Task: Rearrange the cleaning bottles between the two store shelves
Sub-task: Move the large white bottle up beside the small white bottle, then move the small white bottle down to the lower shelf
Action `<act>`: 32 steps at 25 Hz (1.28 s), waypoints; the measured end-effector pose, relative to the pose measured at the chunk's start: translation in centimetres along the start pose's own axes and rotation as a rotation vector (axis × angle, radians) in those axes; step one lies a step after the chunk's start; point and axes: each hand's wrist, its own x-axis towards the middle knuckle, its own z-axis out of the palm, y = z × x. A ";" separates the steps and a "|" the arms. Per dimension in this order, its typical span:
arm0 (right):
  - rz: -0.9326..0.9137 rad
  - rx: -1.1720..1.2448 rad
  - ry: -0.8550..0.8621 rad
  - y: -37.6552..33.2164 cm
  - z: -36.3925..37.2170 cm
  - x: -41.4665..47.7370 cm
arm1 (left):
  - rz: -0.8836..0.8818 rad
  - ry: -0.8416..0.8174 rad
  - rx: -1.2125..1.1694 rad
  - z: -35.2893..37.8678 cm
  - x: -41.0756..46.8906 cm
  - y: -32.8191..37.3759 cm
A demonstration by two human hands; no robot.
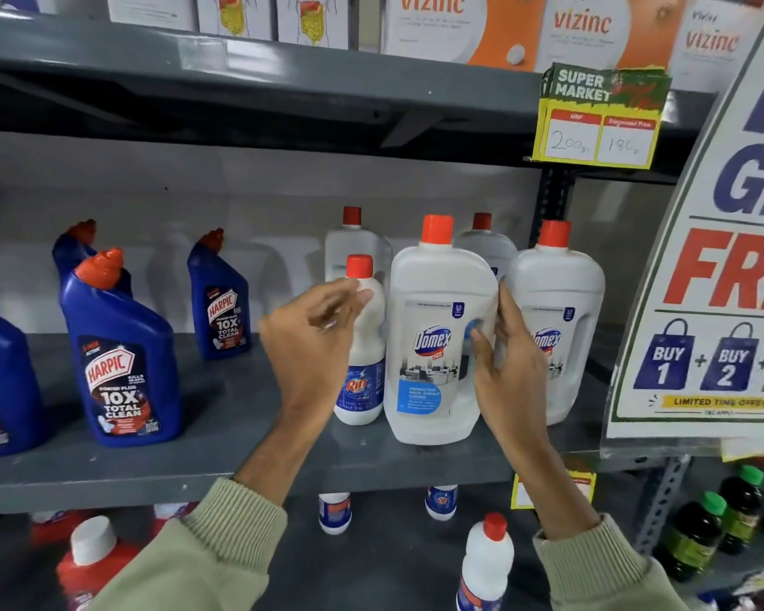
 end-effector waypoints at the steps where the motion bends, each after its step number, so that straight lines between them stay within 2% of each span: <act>1: -0.048 -0.005 0.045 -0.1 0.1 -0.4 | -0.046 0.037 -0.011 -0.4 0.0 -0.4; 3: -0.153 0.004 0.110 -0.6 0.5 -0.9 | -0.183 -0.025 0.031 -0.8 0.0 -2.1; 5: -0.233 0.049 0.139 -1.6 0.9 -1.3 | -0.358 -0.190 0.085 -0.7 -0.1 -3.9; 8: -0.282 0.131 0.112 -2.5 1.8 -1.7 | -0.534 -0.398 -0.008 -0.3 -0.3 -5.8; 10: -0.282 0.139 0.065 -3.2 2.4 -2.2 | -0.523 -0.435 -0.020 -0.2 -0.3 -6.5; 17: -0.135 0.090 -0.171 -5.0 5.4 -4.1 | -0.382 -0.303 -0.015 -3.0 -0.7 -7.0; 22: 0.011 0.193 -0.484 -6.2 8.7 -6.1 | -0.330 -0.317 -0.066 -7.7 -1.7 -4.4; 26: 0.102 0.433 -0.513 -7.8 7.2 -9.2 | -0.312 -0.382 -0.136 -11.1 -3.8 -1.4; 32: 0.213 0.335 -0.537 -4.8 5.1 -16.6 | -0.394 -0.487 -0.167 -13.7 -11.5 -3.5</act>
